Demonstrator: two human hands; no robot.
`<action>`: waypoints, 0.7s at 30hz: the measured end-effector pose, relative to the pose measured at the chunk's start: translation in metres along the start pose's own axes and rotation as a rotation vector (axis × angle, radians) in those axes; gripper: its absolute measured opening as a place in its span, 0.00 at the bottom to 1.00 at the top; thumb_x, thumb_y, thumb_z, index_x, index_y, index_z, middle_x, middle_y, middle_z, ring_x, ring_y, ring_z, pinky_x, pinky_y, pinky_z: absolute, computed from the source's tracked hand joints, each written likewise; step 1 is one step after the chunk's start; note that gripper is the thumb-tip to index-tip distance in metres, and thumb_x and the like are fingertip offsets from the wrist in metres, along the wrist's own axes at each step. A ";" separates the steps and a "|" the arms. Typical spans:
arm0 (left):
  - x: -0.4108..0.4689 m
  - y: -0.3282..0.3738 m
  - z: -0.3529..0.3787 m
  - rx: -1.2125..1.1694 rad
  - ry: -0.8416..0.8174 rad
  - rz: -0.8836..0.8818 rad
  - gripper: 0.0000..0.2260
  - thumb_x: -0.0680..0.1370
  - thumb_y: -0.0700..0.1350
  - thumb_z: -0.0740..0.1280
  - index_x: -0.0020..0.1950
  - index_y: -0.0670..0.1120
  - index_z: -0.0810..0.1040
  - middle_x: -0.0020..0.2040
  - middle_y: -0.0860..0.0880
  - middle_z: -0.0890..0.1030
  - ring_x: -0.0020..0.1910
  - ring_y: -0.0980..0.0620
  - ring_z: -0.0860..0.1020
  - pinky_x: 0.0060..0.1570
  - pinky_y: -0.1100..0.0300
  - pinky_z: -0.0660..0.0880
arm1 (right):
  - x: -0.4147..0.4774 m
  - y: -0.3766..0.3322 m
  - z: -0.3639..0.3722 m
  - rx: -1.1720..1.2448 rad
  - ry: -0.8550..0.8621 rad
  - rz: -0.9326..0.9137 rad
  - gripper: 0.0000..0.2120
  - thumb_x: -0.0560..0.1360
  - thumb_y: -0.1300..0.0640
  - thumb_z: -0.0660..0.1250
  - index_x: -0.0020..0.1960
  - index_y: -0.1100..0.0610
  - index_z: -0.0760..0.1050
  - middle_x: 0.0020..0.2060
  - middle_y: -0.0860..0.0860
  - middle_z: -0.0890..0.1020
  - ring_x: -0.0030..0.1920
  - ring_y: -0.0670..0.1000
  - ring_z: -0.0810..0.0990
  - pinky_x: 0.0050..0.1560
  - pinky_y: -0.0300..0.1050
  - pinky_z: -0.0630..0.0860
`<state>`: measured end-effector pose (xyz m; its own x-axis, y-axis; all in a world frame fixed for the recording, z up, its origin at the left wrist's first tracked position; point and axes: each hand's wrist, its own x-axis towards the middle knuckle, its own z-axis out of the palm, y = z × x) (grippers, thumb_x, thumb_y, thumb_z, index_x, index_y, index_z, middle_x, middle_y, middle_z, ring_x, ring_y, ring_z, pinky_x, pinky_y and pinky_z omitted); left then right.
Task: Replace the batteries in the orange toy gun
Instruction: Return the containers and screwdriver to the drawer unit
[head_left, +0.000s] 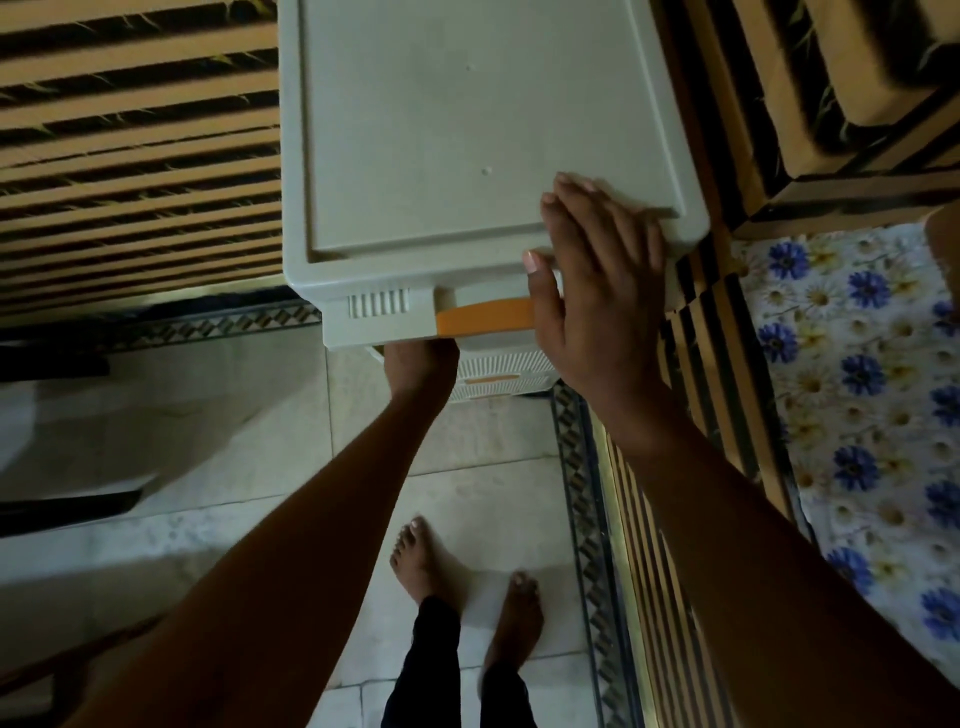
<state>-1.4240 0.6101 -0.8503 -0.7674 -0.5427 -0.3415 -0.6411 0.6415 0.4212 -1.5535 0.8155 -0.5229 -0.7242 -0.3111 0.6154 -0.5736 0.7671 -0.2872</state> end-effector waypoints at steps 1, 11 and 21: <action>-0.006 -0.017 0.018 0.003 0.068 0.140 0.27 0.71 0.68 0.66 0.63 0.62 0.57 0.49 0.79 0.58 0.51 0.45 0.82 0.31 0.56 0.71 | 0.002 -0.001 -0.003 0.009 -0.010 0.003 0.20 0.84 0.51 0.60 0.69 0.60 0.77 0.70 0.55 0.77 0.73 0.56 0.73 0.72 0.59 0.66; -0.147 0.150 -0.264 -0.134 0.191 0.668 0.09 0.83 0.43 0.67 0.59 0.40 0.80 0.55 0.44 0.80 0.50 0.47 0.80 0.46 0.54 0.81 | -0.004 -0.025 -0.021 0.212 0.006 0.138 0.10 0.79 0.59 0.69 0.57 0.64 0.82 0.61 0.60 0.80 0.64 0.60 0.77 0.66 0.58 0.72; -0.111 0.174 -0.319 0.264 0.279 0.663 0.26 0.85 0.54 0.59 0.82 0.48 0.63 0.83 0.44 0.60 0.82 0.40 0.57 0.78 0.43 0.56 | -0.052 -0.051 -0.034 0.048 -0.201 0.097 0.17 0.80 0.56 0.67 0.65 0.62 0.78 0.65 0.59 0.77 0.68 0.59 0.72 0.70 0.51 0.67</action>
<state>-1.4477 0.6095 -0.4710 -0.9839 -0.0934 0.1526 -0.0553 0.9699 0.2369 -1.4737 0.8109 -0.5153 -0.8359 -0.3461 0.4260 -0.5113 0.7731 -0.3753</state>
